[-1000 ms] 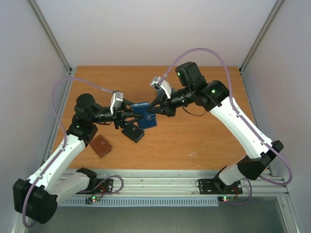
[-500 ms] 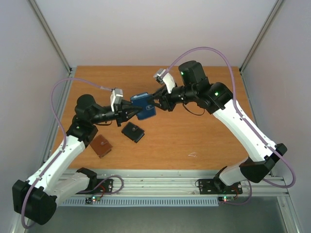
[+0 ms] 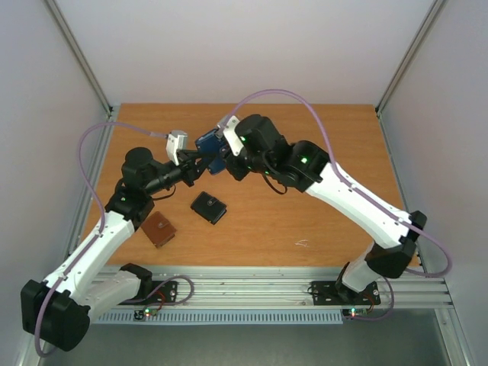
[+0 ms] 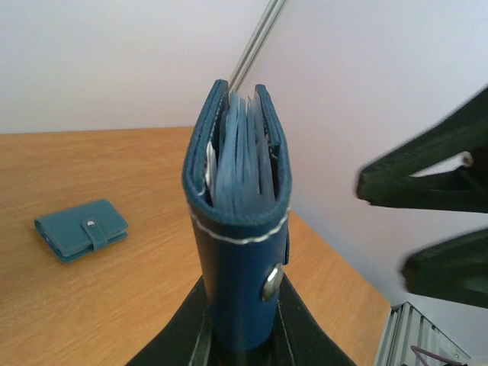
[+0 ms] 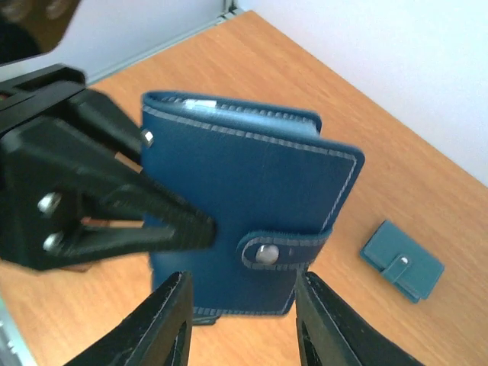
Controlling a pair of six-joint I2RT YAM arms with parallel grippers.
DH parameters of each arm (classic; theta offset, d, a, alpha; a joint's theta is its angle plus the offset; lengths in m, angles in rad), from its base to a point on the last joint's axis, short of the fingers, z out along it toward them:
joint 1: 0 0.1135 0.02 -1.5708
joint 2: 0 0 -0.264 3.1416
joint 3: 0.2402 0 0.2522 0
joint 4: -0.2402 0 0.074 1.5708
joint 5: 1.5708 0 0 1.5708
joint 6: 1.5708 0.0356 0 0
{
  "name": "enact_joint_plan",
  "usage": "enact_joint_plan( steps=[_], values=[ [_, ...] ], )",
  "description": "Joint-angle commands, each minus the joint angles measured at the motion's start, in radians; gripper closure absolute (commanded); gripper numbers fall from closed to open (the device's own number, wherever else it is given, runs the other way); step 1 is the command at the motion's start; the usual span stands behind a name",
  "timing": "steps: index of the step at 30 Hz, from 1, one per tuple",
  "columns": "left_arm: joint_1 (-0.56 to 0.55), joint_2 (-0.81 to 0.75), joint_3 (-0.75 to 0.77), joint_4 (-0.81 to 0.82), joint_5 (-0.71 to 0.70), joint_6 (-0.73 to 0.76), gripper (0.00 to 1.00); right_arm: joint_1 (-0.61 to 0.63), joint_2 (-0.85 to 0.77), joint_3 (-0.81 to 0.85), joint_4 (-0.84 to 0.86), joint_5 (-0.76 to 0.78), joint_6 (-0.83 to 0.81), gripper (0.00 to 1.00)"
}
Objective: Take the credit cards out of the card holder
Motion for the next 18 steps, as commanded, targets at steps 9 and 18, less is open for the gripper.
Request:
enact_joint_plan(
  steps=[9, 18],
  values=[
    [-0.004, 0.003, -0.001, 0.083, 0.010, -0.042, 1.00, 0.001, 0.149, 0.118, -0.022, 0.143, -0.003, 0.66],
    [-0.003, 0.004, -0.004, 0.102, 0.052, -0.045, 1.00, 0.001, 0.164, 0.119, -0.024, 0.203, 0.000, 0.99]
  ],
)
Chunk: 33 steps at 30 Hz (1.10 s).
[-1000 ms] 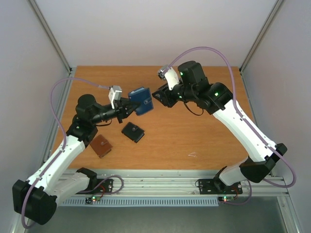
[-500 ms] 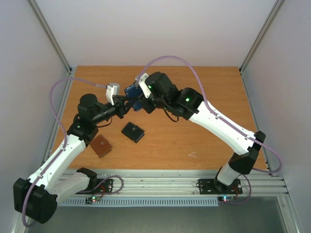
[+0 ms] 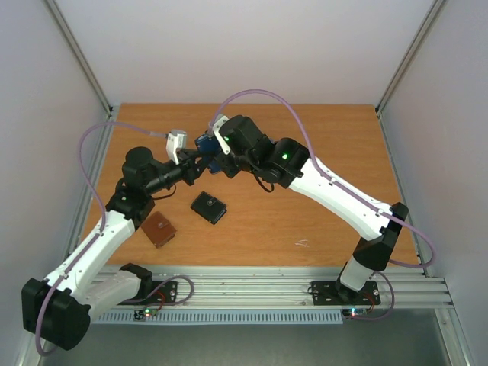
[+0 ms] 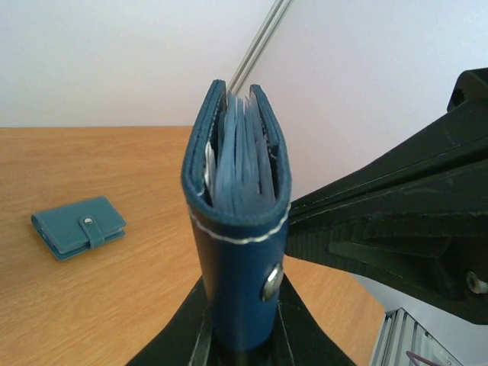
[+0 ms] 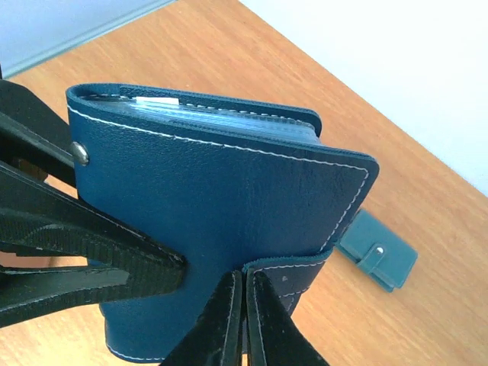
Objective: Take the credit cards out of the card holder
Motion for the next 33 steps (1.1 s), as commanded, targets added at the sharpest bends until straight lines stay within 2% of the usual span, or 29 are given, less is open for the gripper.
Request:
enact_joint_plan(
  steps=[1, 7, 12, 16, 19, 21, 23, 26, 28, 31, 33],
  values=[
    [-0.004, -0.008, -0.002, 0.088, 0.051, -0.005, 1.00, -0.005, 0.017, 0.027, -0.015, 0.088, -0.004, 0.99],
    [-0.004, -0.010, -0.004, 0.084, 0.032, -0.011, 1.00, -0.031, -0.010, 0.000, -0.052, 0.129, -0.010, 0.99],
    [-0.004, -0.014, -0.010, 0.081, 0.058, 0.016, 1.00, -0.137, -0.089, -0.086, -0.082, 0.108, 0.013, 0.99],
    [-0.005, -0.016, -0.016, 0.081, 0.103, 0.038, 1.00, -0.226, -0.153, -0.129, -0.107, 0.017, 0.018, 0.99],
    [-0.004, -0.014, -0.018, 0.078, 0.123, 0.052, 1.00, -0.270, -0.206, -0.156, -0.122, -0.221, -0.052, 0.98],
    [-0.004, -0.014, -0.016, 0.072, 0.134, 0.070, 1.00, -0.296, -0.240, -0.185, -0.125, -0.412, -0.089, 0.83],
    [-0.004, -0.016, -0.013, 0.067, 0.172, 0.121, 1.00, -0.329, -0.265, -0.203, -0.128, -0.518, -0.097, 0.68],
    [-0.004, -0.025, 0.006, 0.074, 0.344, 0.236, 1.00, -0.354, -0.273, -0.173, -0.145, -0.674, -0.094, 0.55],
    [-0.004, -0.027, 0.030, 0.071, 0.408, 0.282, 1.00, -0.355, -0.266, -0.130, -0.169, -0.797, -0.100, 0.48],
    [-0.004, -0.025, 0.040, 0.022, 0.343, 0.294, 1.00, -0.355, -0.273, -0.095, -0.165, -0.913, -0.085, 0.37],
    [-0.004, -0.027, 0.038, -0.005, 0.267, 0.303, 1.00, -0.351, -0.273, -0.096, -0.117, -0.890, -0.024, 0.33]
  ],
)
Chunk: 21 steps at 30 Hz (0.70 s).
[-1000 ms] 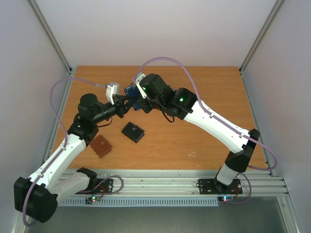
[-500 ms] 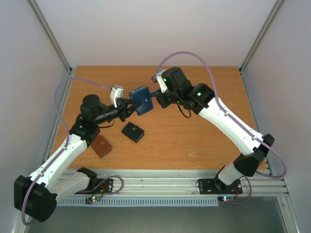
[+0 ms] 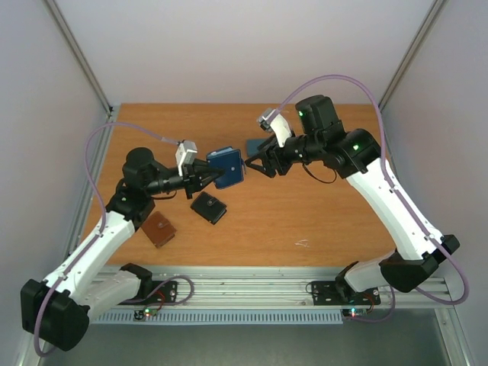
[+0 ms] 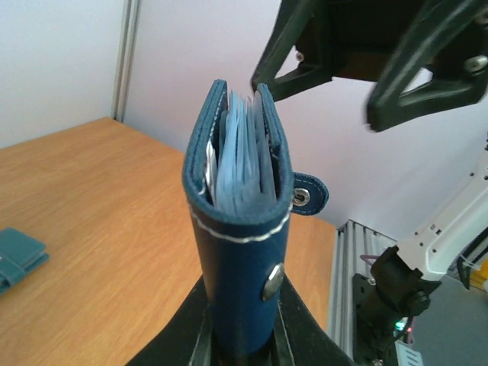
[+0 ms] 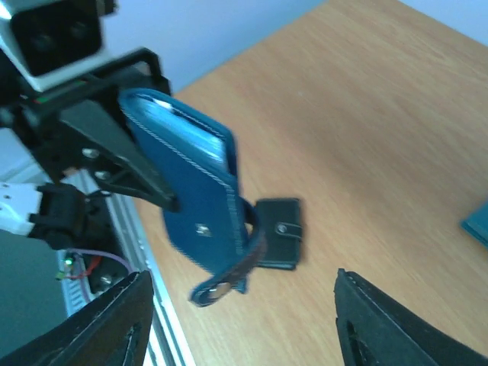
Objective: Take the credit cards out of the card holder
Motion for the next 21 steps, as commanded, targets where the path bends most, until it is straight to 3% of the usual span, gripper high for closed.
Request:
enact_joint_plan(
  steps=[1, 3, 4, 6, 9, 11, 17, 21],
  values=[
    [0.002, -0.024, 0.040, -0.002, -0.061, 0.070, 1.00, 0.023, -0.003, 0.038, 0.043, -0.066, 0.100, 0.34],
    [0.002, -0.025, 0.035, 0.028, -0.058, 0.034, 1.00, 0.076, 0.018, 0.047, 0.032, 0.139, 0.143, 0.32],
    [0.002, -0.025, 0.031, 0.065, -0.043, 0.012, 1.00, 0.097, 0.020, 0.039, 0.044, 0.166, 0.144, 0.25],
    [0.002, -0.025, 0.027, 0.096, -0.017, -0.042, 1.00, 0.109, 0.007, -0.016, 0.111, 0.065, 0.156, 0.03],
    [0.002, -0.029, 0.021, 0.123, 0.006, -0.072, 1.00, 0.111, -0.001, -0.085, 0.156, 0.001, 0.140, 0.02],
    [0.002, -0.033, 0.016, 0.153, 0.045, -0.070, 1.00, 0.105, 0.000, -0.105, 0.142, 0.031, 0.113, 0.05],
    [0.002, -0.036, 0.003, 0.206, 0.152, -0.084, 1.00, 0.017, -0.024, -0.142, 0.142, -0.010, 0.118, 0.36],
    [0.002, -0.035, 0.005, 0.216, 0.180, -0.079, 1.00, 0.001, -0.044, -0.158, 0.142, -0.040, 0.097, 0.38]
  ],
)
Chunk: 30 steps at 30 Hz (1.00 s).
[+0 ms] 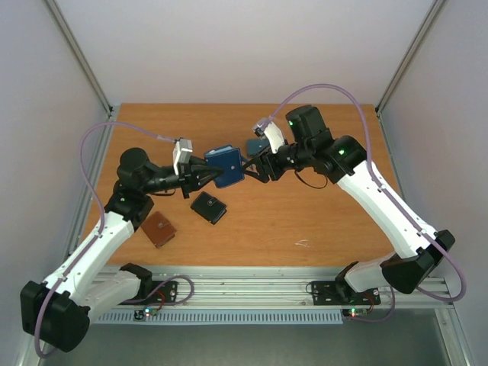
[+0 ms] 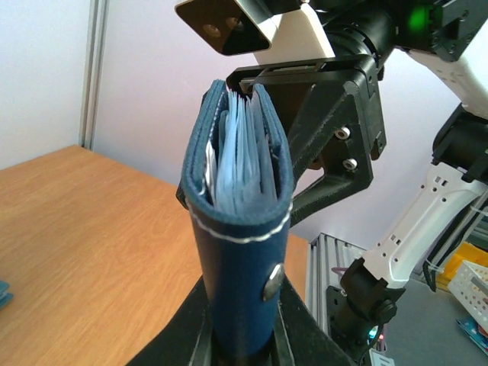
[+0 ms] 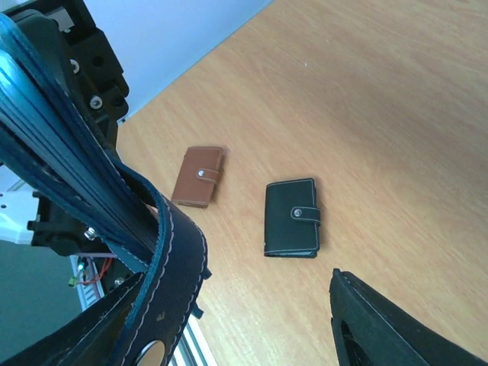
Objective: Take the credit cards out of the card holder
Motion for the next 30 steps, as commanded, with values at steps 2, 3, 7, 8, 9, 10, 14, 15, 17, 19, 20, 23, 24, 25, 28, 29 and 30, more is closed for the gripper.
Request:
enact_joint_plan(
  steps=[2, 3, 7, 8, 9, 10, 14, 15, 17, 19, 20, 23, 24, 25, 28, 29, 30],
  values=[
    [-0.004, -0.025, 0.003, 0.108, 0.114, 0.001, 1.00, -0.036, -0.044, -0.013, 0.024, -0.060, -0.025, 0.38],
    [-0.004, -0.024, 0.005, 0.109, 0.124, 0.008, 1.00, -0.040, -0.044, -0.013, 0.023, -0.070, -0.028, 0.39],
    [-0.004, -0.020, 0.008, 0.113, 0.158, 0.023, 1.00, -0.065, -0.043, 0.005, 0.009, -0.118, -0.042, 0.42],
    [-0.004, -0.019, 0.007, 0.114, 0.163, 0.026, 1.00, -0.070, -0.036, 0.022, -0.008, -0.138, -0.043, 0.43],
    [-0.004, -0.019, 0.007, 0.115, 0.166, 0.026, 1.00, -0.070, -0.027, 0.046, -0.031, -0.149, -0.050, 0.44],
    [-0.004, -0.018, 0.009, 0.116, 0.167, 0.026, 1.00, -0.070, -0.014, 0.067, -0.063, -0.159, -0.052, 0.44],
    [-0.004, -0.012, 0.014, 0.115, 0.172, 0.031, 1.00, -0.068, 0.017, 0.094, -0.113, -0.257, -0.074, 0.44],
    [-0.004, -0.012, 0.016, 0.110, 0.172, 0.031, 1.00, -0.066, 0.013, 0.087, -0.110, -0.279, -0.082, 0.43],
    [-0.004, -0.011, 0.017, 0.103, 0.172, 0.028, 1.00, -0.064, 0.009, 0.077, -0.105, -0.316, -0.096, 0.40],
    [-0.005, -0.009, 0.018, 0.102, 0.172, 0.025, 1.00, -0.057, 0.015, 0.081, -0.101, -0.340, -0.096, 0.38],
    [-0.004, -0.008, 0.019, 0.103, 0.172, 0.024, 1.00, -0.049, 0.022, 0.086, -0.100, -0.347, -0.093, 0.38],
    [-0.004, 0.000, 0.025, 0.108, 0.186, 0.027, 1.00, -0.029, 0.042, 0.104, -0.092, -0.358, -0.093, 0.38],
    [-0.004, 0.002, 0.025, 0.109, 0.188, 0.028, 1.00, -0.026, 0.046, 0.107, -0.083, -0.361, -0.091, 0.38],
    [-0.004, 0.006, 0.026, 0.111, 0.192, 0.027, 1.00, -0.021, 0.049, 0.107, -0.069, -0.364, -0.086, 0.38],
    [-0.004, 0.013, 0.027, 0.114, 0.200, 0.022, 1.00, -0.012, 0.072, 0.119, -0.047, -0.397, -0.082, 0.39],
    [-0.004, 0.014, 0.028, 0.115, 0.202, 0.022, 1.00, -0.007, 0.081, 0.126, -0.045, -0.414, -0.083, 0.38],
    [-0.004, 0.015, 0.029, 0.113, 0.202, 0.022, 1.00, 0.005, 0.095, 0.135, -0.043, -0.432, -0.087, 0.39]
  ],
)
